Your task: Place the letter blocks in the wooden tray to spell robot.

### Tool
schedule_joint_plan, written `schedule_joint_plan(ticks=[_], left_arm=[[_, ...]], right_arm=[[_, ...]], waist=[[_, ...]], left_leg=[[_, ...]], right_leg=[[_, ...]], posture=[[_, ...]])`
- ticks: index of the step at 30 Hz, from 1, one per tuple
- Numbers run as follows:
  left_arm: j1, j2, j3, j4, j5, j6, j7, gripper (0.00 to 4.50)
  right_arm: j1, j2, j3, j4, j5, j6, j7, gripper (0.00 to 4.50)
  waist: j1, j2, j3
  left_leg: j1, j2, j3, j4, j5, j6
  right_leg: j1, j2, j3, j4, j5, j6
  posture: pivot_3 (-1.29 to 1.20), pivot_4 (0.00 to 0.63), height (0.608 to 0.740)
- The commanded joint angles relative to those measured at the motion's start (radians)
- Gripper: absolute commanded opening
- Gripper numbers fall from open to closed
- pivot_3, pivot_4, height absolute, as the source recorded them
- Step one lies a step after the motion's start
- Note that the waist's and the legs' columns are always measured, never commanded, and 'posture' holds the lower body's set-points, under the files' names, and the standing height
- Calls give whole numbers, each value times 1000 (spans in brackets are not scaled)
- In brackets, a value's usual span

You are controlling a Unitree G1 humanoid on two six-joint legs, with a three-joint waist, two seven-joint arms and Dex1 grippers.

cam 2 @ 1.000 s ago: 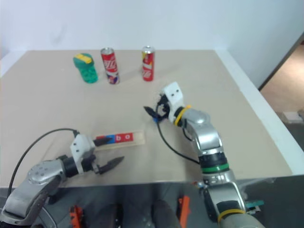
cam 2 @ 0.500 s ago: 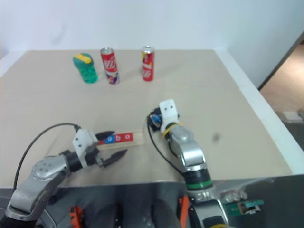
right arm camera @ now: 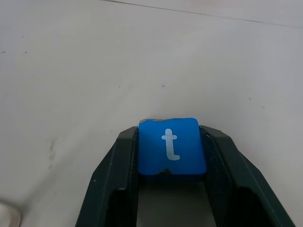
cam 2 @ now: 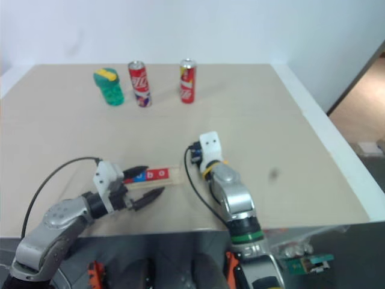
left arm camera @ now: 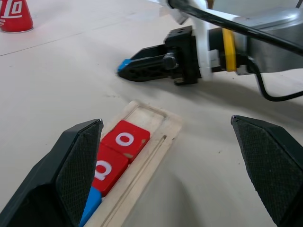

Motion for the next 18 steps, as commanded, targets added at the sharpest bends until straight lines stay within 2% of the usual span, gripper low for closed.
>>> schedule_joint_plan(ticks=[1,6,9,14,17,18], left_arm=[[2,14,1,-41,-1,-11,-11,4500],[16,36,12,-43,-1,-9,-24,4500],[16,48,14,-41,-5,-7,-32,4500],[9,56,8,-34,-5,-4,-46,4500],[6,58,7,-30,-3,-4,-51,4500],[5,58,6,-28,-2,-5,-52,4500]], right_arm=[[102,-30,19,-172,19,99,24,1276],[283,-106,32,-508,84,277,78,1276],[331,-123,17,-645,129,390,84,1276],[347,-118,-14,-675,148,439,60,1276],[340,-63,-16,-680,153,452,14,1276],[336,-46,-17,-682,152,452,-1,1774]], waist=[[2,0,0],[2,-1,-1],[1,-1,-1],[0,-1,-1],[0,-1,-1],[0,-1,-1]], left_leg=[[0,0,0,0,0,0],[0,0,0,-1,-1,-1],[0,0,0,-1,-1,-1],[1,0,0,0,0,0],[1,0,1,0,0,0],[1,0,1,0,0,0]], right_leg=[[0,0,0,0,-1,0],[0,-2,0,0,-3,1],[0,-2,-1,0,-3,0],[-1,-1,-1,0,-2,-5],[0,-1,-1,0,-2,-5],[-1,-1,0,0,-2,-6]], posture=[[0,150,740],[0,150,740],[0,150,740],[0,150,740],[0,150,740],[0,150,740]])
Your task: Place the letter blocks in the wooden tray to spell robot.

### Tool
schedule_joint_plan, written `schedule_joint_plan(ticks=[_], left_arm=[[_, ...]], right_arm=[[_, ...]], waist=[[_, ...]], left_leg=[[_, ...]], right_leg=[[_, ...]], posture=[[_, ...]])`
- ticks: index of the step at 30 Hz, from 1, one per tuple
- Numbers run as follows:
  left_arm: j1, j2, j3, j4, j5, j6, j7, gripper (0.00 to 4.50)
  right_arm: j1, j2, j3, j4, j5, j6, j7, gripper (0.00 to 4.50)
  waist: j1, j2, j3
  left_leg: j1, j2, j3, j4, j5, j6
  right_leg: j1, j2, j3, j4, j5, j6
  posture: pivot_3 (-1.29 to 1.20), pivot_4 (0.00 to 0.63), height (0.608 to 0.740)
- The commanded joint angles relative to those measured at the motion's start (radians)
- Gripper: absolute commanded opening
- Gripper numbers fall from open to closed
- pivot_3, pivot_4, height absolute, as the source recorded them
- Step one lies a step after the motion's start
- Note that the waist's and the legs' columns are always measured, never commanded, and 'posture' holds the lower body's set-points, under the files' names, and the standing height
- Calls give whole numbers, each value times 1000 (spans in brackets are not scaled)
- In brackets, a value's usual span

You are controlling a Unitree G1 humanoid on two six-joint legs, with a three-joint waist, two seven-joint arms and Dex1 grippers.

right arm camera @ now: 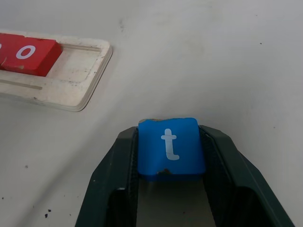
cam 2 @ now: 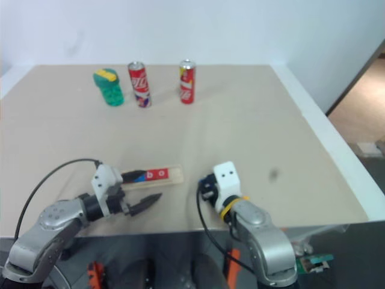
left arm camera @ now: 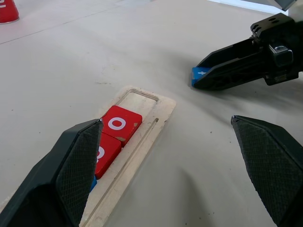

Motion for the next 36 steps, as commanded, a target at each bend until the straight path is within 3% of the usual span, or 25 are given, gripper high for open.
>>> schedule_joint_plan(ticks=[1,7,8,10,12,15,18,21,27,29,36], left_arm=[[-14,12,4,-21,-2,-7,-12,4500],[-14,7,-6,-18,10,-13,-8,4500],[-15,5,-7,-17,11,-12,-7,4500],[-16,2,-12,-14,16,-17,-7,4500],[-19,-3,-20,-6,24,-26,-8,4500],[-32,-14,-31,9,25,-37,-14,4500],[-42,-23,-37,22,17,-45,-27,4500],[-48,-22,-42,30,22,-55,-40,4500],[-41,-29,-40,17,25,-58,-33,4500],[-33,-31,-37,8,27,-57,-27,4500],[-14,-24,-30,-5,33,-61,-22,4500]], right_arm=[[-17,41,-6,-49,4,8,-51,2315],[-91,17,-81,-77,37,46,-43,4367],[-103,7,-96,-76,48,55,-33,4438],[-154,-76,-147,-33,92,44,50,4438],[-220,-220,-195,94,156,-43,228,4438],[-285,-415,-127,321,183,-310,564,4438],[-337,-509,-30,491,185,-547,861,4438],[-419,-527,58,684,147,-749,1063,4438],[-548,-467,158,991,59,-1024,1212,4438],[-555,-463,175,1061,33,-1086,1238,4198],[-512,-436,167,1152,7,-1162,1206,4198]], waist=[[0,0,0],[0,0,0],[0,0,0],[0,0,0],[0,0,1],[0,0,1],[-1,0,1],[-3,0,1],[-1,1,2],[1,1,2],[3,1,2]], left_leg=[[0,0,0,0,0,0],[-2,-1,0,0,0,0],[-2,-1,0,0,0,0],[-2,-1,0,0,0,0],[-2,-1,1,0,0,0],[-1,-2,1,1,0,0],[0,-1,1,0,0,1],[1,1,0,-2,-1,2],[0,1,0,-2,-1,2],[0,0,0,-1,-1,2],[0,-1,1,1,-1,2]], right_leg=[[0,0,0,0,0,0],[-1,-1,0,0,0,3],[-1,-1,0,-1,0,3],[-1,-1,0,-1,0,3],[0,-1,0,-1,-1,3],[2,-1,0,-3,0,2],[3,0,0,-4,0,2],[2,3,0,-3,1,4],[2,3,0,-3,1,5],[2,3,0,-3,1,5],[3,0,1,-3,2,6]], posture=[[0,150,740],[0,150,740],[0,150,740],[0,150,740],[0,150,740],[0,150,740],[0,150,740],[0,150,740],[0,150,740],[0,150,740],[0,150,740]])
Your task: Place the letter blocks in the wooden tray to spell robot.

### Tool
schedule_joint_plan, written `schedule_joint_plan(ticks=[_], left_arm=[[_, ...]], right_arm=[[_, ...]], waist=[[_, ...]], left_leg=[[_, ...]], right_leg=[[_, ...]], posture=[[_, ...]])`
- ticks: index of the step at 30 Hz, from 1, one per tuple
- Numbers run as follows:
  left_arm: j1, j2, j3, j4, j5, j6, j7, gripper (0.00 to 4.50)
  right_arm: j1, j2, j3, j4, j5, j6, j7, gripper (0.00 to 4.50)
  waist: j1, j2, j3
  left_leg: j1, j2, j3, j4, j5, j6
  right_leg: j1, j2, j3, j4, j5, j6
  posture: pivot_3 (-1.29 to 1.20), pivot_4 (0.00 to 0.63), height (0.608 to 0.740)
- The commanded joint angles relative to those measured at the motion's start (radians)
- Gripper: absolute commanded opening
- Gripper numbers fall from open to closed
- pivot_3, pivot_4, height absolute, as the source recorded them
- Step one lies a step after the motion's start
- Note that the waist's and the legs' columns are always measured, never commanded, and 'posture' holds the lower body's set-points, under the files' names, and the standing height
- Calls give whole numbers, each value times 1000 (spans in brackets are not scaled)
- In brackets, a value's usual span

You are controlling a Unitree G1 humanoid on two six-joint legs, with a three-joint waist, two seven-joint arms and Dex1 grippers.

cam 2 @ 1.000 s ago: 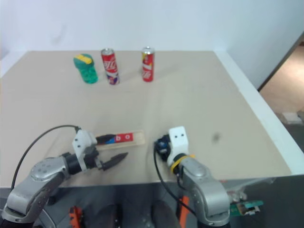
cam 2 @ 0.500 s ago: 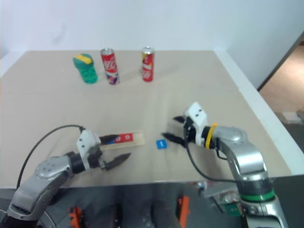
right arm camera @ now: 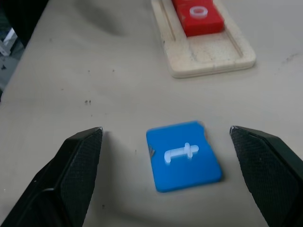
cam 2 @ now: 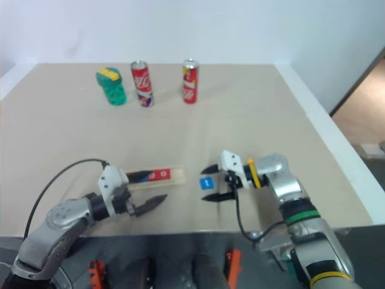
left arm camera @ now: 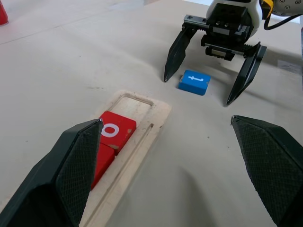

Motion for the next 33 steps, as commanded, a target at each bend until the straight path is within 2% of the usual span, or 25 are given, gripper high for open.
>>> schedule_joint_plan(ticks=[1,4,12,14,16,18,19,20,21,24,29,33], left_arm=[[9,10,14,-43,3,-19,2,4500],[12,13,14,-41,5,-22,1,4500],[-5,0,8,-33,-23,-35,-27,4500],[-11,4,4,-31,-28,-38,-46,4500],[-19,15,-5,-31,-35,-42,-83,4500],[-22,34,-13,-30,-43,-45,-125,4500],[-22,43,-15,-29,-47,-48,-145,4500],[-22,54,-18,-26,-50,-52,-169,4500],[-23,65,-21,-23,-52,-55,-189,4500],[-34,101,-32,-7,-42,-75,-250,4500],[-64,125,-40,30,-33,-105,-308,4500],[-82,101,-10,59,-26,-106,-264,4500]], right_arm=[[30,20,-26,36,-11,-44,-36,4198],[58,16,-42,3,-2,-16,-65,4198],[270,-4,-116,-356,56,263,-268,4198],[305,-7,-124,-419,58,307,-307,3645],[336,-9,-131,-465,47,336,-347,3577],[357,-10,-137,-501,41,362,-381,3021],[364,-10,-138,-518,40,376,-398,2913],[371,-8,-141,-537,44,395,-414,2297],[377,-7,-143,-552,46,409,-429,1949],[392,-4,-145,-599,54,449,-468,1262],[411,7,-143,-677,69,522,-535,1239],[394,13,-150,-696,75,519,-558,1239]], waist=[[0,0,0],[0,0,0],[4,0,0],[4,0,0],[5,0,0],[6,0,0],[6,0,0],[6,0,0],[6,0,0],[6,0,0],[6,0,0],[5,0,0]], left_leg=[[0,0,0,1,0,0],[1,0,-1,2,0,0],[10,0,-1,2,0,0],[10,0,-1,3,0,-1],[11,0,-1,3,0,-1],[12,0,0,2,0,-1],[12,0,0,2,0,-1],[12,0,0,2,0,-1],[13,0,0,2,0,-1],[13,0,0,1,0,-1],[13,0,0,1,-1,-1],[12,0,0,0,-1,-1]], right_leg=[[1,0,0,0,0,0],[1,0,-1,0,0,0],[10,0,0,1,-3,-4],[11,-1,-1,1,-3,-3],[11,-1,0,1,-3,-3],[11,-1,0,1,-3,-4],[11,-1,0,1,-3,-4],[11,-1,0,1,-4,-4],[12,0,0,1,-4,-4],[11,-1,0,1,-4,-5],[11,-1,0,0,-5,-5],[11,-1,0,0,-5,-5]], posture=[[0,150,740],[0,150,740],[0,150,740],[0,150,740],[0,150,740],[0,150,740],[0,150,740],[0,150,740],[0,150,740],[0,150,740],[0,150,740],[0,150,740]])
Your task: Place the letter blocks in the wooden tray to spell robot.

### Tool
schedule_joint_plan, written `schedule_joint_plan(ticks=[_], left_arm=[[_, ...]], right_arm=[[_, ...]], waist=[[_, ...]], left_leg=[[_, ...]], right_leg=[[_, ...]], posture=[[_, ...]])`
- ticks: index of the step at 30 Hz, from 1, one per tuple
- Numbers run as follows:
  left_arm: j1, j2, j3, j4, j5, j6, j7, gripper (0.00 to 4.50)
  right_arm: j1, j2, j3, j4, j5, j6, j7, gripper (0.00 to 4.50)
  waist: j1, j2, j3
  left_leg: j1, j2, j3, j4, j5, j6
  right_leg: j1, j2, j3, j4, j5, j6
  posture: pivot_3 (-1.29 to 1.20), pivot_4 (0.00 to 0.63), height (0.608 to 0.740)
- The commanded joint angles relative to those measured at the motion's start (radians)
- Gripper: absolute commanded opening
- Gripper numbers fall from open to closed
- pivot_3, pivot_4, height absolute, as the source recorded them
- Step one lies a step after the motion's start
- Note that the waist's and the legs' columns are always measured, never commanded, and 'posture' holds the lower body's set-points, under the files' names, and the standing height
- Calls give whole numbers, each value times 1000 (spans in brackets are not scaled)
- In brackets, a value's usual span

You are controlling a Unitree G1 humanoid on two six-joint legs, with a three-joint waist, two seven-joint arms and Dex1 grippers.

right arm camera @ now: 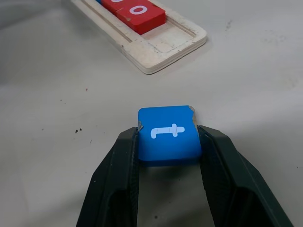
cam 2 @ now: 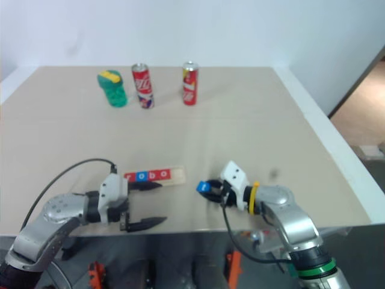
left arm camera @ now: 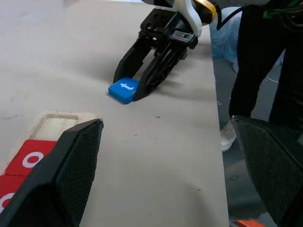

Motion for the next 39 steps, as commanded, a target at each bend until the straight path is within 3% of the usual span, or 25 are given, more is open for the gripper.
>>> schedule_joint_plan(ticks=[1,7,12,21,28,29,39], left_arm=[[-19,-24,42,17,10,-21,60,4500],[31,-113,114,15,46,-23,255,4500],[44,-143,100,-1,72,-18,311,4500],[67,-153,101,-30,81,-6,360,4500],[88,-151,102,-47,82,-5,370,4500],[91,-150,103,-51,81,-3,373,4500],[99,-147,103,-60,86,5,383,4500]], right_arm=[[-38,8,-18,-25,17,-3,-15,1239],[-363,84,88,180,-1,-99,127,1239],[-490,132,163,395,-52,-249,240,1239],[-574,164,201,631,-107,-394,352,1239],[-594,182,204,704,-130,-446,392,1239],[-597,189,204,720,-137,-457,394,1739],[-636,224,199,810,-170,-506,396,1739]], waist=[[0,0,0],[-13,1,4],[-1,0,4],[3,1,4],[3,1,4],[3,1,4],[1,1,4]], left_leg=[[0,0,0,0,0,0],[2,2,0,0,0,0],[1,2,-2,-3,0,0],[-9,0,-1,-3,-4,-3],[-10,0,-1,-1,-4,-2],[-10,0,-1,0,-4,-2],[-10,1,-1,1,-4,-2]], right_leg=[[0,0,0,0,0,0],[-1,1,1,0,3,0],[0,3,-2,0,2,3],[-7,0,-2,0,0,3],[-8,1,-3,1,2,0],[-8,1,-3,1,2,1],[-8,1,-3,2,3,1]], posture=[[0,150,740],[0,150,740],[0,150,740],[0,150,740],[0,150,740],[0,150,740],[0,150,740]])
